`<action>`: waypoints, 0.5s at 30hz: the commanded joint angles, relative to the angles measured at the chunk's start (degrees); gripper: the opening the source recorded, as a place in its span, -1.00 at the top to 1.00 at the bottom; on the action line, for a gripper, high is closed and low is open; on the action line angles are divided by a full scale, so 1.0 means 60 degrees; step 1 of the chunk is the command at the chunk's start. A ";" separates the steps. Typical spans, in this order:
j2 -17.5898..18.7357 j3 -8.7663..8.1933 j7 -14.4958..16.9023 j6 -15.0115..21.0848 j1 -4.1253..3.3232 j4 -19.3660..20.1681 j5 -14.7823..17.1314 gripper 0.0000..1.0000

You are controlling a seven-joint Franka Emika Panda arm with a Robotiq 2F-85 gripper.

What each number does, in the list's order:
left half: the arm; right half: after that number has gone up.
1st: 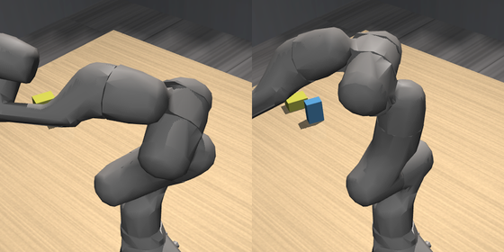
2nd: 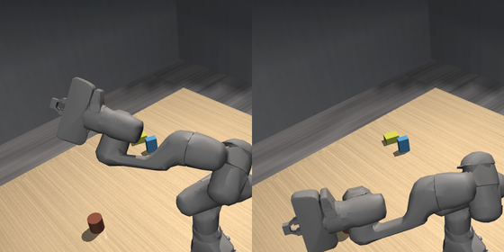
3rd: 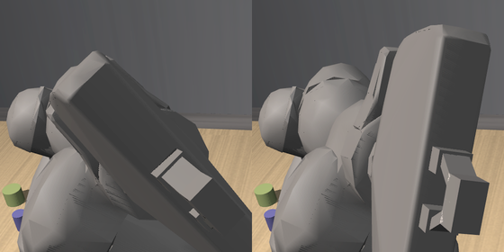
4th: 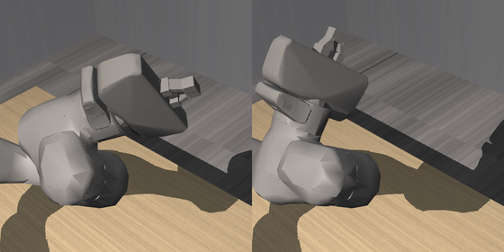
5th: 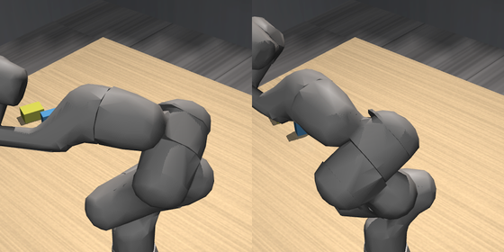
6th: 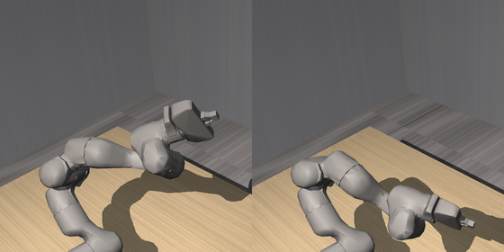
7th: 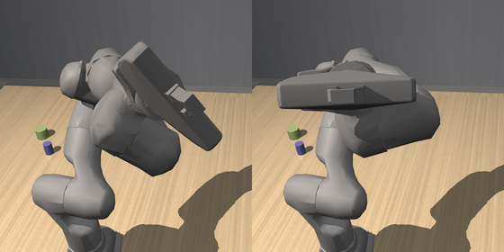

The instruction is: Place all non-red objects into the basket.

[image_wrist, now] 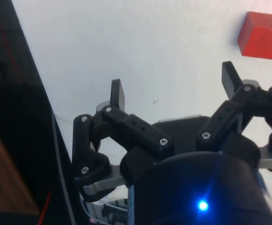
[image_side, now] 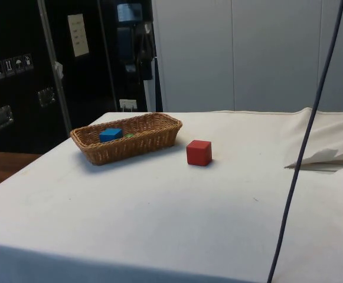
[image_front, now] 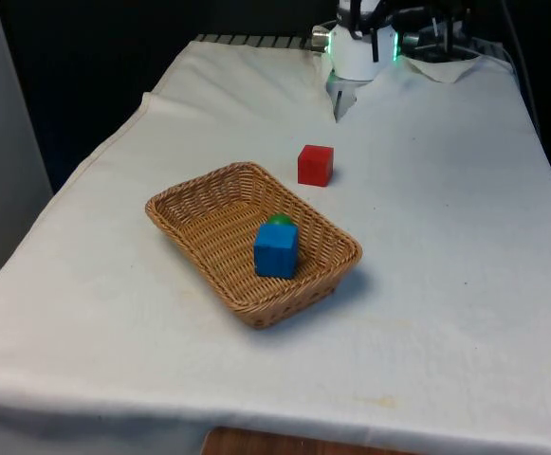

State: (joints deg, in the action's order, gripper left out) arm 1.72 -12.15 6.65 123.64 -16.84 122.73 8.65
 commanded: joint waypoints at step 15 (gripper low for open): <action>-0.0048 0.0095 -0.0869 -0.0057 0.0019 0.0057 -0.0535 -1.00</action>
State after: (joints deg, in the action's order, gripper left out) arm 1.43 -11.57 1.43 123.30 -16.73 123.07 5.44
